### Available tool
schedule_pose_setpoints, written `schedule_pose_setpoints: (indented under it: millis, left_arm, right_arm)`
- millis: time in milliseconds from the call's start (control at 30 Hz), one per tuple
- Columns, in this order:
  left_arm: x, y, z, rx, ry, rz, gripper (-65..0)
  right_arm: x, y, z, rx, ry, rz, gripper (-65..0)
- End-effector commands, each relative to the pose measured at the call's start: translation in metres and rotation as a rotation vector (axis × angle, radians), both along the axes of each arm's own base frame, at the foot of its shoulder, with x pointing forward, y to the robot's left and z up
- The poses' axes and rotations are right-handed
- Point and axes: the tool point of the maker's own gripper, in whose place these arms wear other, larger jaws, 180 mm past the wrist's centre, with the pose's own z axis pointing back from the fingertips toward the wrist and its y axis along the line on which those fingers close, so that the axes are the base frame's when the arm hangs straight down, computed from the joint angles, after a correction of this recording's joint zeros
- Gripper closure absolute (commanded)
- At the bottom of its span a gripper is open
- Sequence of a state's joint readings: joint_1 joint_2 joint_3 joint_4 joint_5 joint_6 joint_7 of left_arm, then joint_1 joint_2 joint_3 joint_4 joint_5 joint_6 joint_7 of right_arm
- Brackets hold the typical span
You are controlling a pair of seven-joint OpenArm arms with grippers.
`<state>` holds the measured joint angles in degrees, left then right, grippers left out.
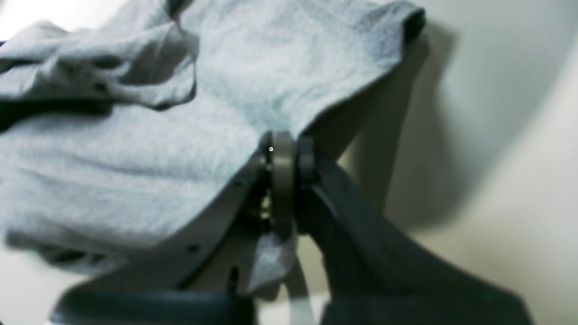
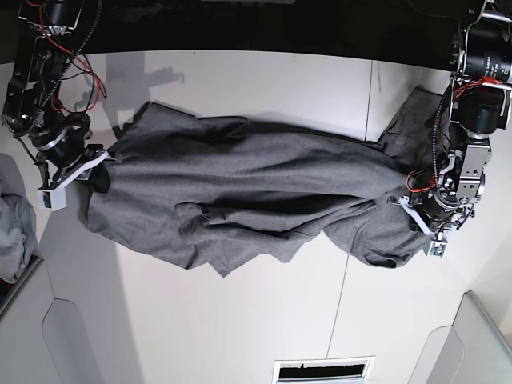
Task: Layout the t-shirt on the table in an organized manner, then fold the t-shirt properly
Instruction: 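Pull the shirt apart with both grippers, stretching it across the table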
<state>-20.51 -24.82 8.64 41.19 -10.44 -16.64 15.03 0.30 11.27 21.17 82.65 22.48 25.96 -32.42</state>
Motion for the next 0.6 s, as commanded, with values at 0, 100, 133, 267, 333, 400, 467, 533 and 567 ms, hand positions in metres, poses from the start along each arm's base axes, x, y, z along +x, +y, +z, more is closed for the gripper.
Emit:
schedule_pose_setpoints:
  millis: [0,100,133,267,333,400,467,533,567]
  left_arm:
    - [-0.007,0.022,0.0,0.06,0.05,0.037,-12.3]
    - [-0.012,0.033,0.0,0.082,0.072,0.059,-12.3]
    - [-0.014,0.033,-0.001,0.083,0.086,0.062,-12.3]
    - [-0.017,0.032,-0.004,0.082,0.105,0.065,-12.3]
    - [-0.016,0.032,-0.004,0.082,0.104,0.066,-12.3]
    - [-0.018,0.033,-0.004,0.083,0.111,0.067,-12.3]
    - [-0.019,0.033,-0.005,0.084,0.118,0.068,-12.3]
    - [-0.019,0.032,-0.006,0.079,0.121,0.061,-12.3]
    - [-0.02,0.03,-0.006,0.072,0.126,0.053,-12.3]
  right_arm:
    - [0.011,-0.013,0.019,-0.017,-0.064,-0.008,0.0]
    - [0.011,-0.041,0.026,-0.065,-0.07,-0.038,0.0]
    - [0.01,-0.049,0.029,-0.07,-0.074,-0.049,0.0]
    - [0.008,-0.057,0.034,-0.03,-0.059,-0.065,-7.9]
    - [0.005,-0.056,0.032,-0.009,-0.038,-0.067,-20.8]
    - [0.005,-0.057,0.034,0.022,-0.042,-0.079,-24.4]
    - [0.006,-0.06,0.041,0.062,-0.07,-0.106,-24.4]
    - [0.009,-0.063,0.055,0.101,-0.123,-0.131,-24.4]
    - [0.011,-0.061,0.064,0.123,-0.157,-0.127,-24.4]
